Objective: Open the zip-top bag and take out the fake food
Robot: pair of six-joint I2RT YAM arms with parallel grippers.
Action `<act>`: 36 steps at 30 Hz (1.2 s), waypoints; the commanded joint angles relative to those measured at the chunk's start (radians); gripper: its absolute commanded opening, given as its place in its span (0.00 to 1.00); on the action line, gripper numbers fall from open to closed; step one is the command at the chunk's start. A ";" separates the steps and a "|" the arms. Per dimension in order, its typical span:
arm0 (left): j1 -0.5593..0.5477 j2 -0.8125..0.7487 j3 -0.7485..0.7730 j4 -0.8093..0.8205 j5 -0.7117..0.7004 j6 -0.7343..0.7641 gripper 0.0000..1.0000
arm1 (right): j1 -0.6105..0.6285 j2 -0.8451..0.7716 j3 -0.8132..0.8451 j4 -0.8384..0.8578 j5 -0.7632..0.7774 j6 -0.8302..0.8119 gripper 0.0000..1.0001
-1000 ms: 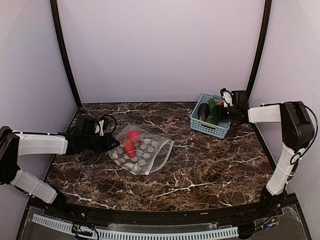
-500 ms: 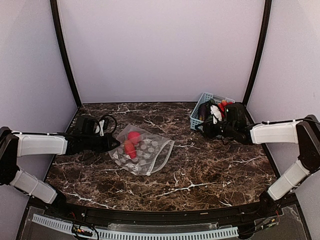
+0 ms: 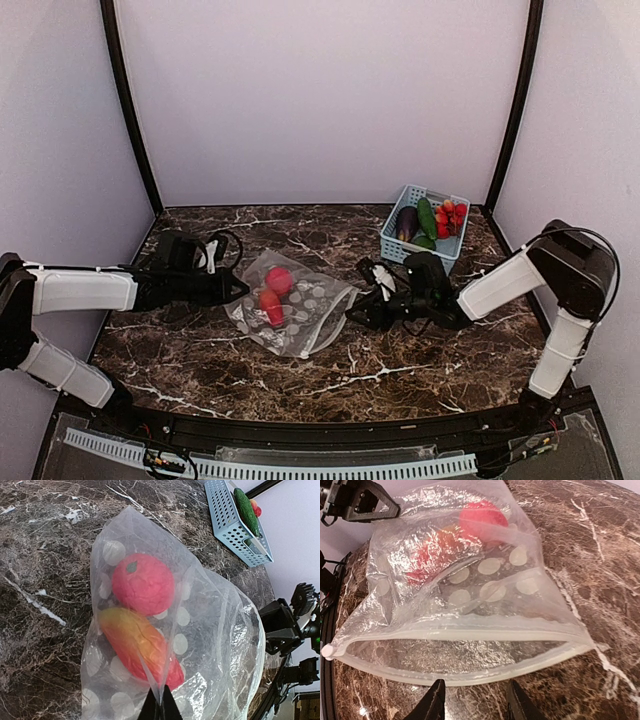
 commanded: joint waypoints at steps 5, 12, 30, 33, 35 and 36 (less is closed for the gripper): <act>-0.039 -0.031 0.029 0.004 0.023 -0.005 0.01 | 0.094 0.200 0.080 0.256 -0.037 0.093 0.43; -0.076 -0.065 0.032 0.044 0.083 -0.020 0.01 | 0.125 0.300 0.123 0.349 -0.026 0.110 0.56; -0.117 -0.079 0.054 0.098 0.129 -0.033 0.01 | 0.176 0.343 0.122 0.429 -0.004 0.079 0.72; -0.117 -0.080 0.054 0.092 0.123 -0.028 0.01 | 0.178 0.350 0.148 0.372 0.031 0.057 0.63; -0.117 -0.082 0.054 0.085 0.114 -0.023 0.01 | 0.179 0.349 0.159 0.331 0.063 0.033 0.61; -0.117 -0.082 0.053 0.080 0.109 -0.019 0.01 | 0.180 0.349 0.160 0.313 0.077 0.018 0.61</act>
